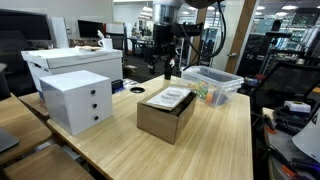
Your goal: Close the top of the brown box
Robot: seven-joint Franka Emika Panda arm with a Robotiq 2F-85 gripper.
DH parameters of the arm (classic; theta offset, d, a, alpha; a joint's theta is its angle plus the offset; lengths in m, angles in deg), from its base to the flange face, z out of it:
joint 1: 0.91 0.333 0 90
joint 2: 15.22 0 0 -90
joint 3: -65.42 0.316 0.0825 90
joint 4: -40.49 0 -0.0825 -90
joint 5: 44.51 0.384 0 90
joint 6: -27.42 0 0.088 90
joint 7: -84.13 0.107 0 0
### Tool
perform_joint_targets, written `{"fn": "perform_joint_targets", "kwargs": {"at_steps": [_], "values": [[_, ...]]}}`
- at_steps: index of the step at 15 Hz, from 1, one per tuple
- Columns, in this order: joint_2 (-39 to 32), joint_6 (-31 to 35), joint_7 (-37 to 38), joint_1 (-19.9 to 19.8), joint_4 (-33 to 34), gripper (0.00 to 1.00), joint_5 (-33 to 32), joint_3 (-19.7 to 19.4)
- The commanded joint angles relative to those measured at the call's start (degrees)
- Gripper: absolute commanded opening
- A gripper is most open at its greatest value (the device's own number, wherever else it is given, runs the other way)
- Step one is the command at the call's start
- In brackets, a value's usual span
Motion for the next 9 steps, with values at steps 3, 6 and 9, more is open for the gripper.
{"fn": "perform_joint_targets", "kwargs": {"at_steps": [3,6,9], "values": [[3.6,4.5,-15.6,-1.6,-2.8,1.0,0.9,1.6],[7.7,4.8,-24.7,-2.3,-4.9,1.0,2.7,2.5],[10.8,2.2,-26.1,-2.4,-7.2,1.0,3.6,2.6]]}}
